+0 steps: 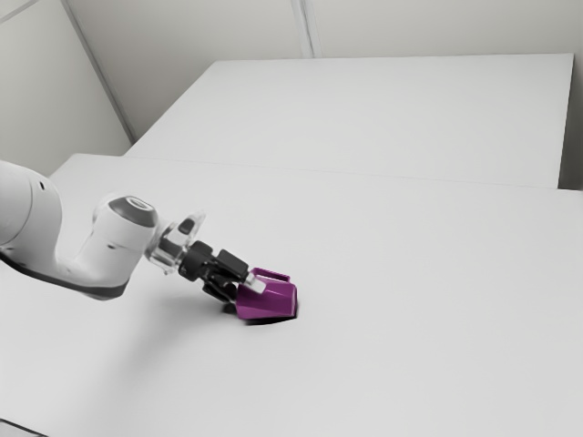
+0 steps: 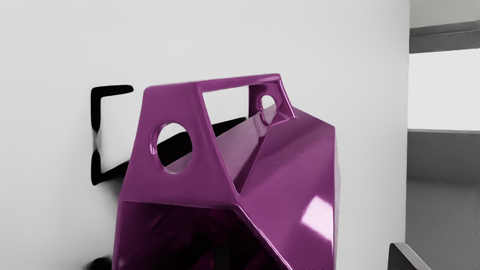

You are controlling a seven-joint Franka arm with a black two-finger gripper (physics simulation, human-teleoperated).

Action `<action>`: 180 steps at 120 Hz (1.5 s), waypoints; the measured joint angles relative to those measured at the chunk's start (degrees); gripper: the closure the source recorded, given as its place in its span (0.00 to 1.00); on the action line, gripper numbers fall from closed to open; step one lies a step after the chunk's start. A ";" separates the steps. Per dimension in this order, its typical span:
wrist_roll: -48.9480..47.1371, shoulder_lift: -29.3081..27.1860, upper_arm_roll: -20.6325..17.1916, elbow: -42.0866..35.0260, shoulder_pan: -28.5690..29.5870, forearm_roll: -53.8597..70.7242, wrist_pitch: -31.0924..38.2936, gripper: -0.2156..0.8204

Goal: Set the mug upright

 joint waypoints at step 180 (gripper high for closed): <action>-6.92 -11.05 -6.90 4.50 -0.73 44.92 7.89 0.97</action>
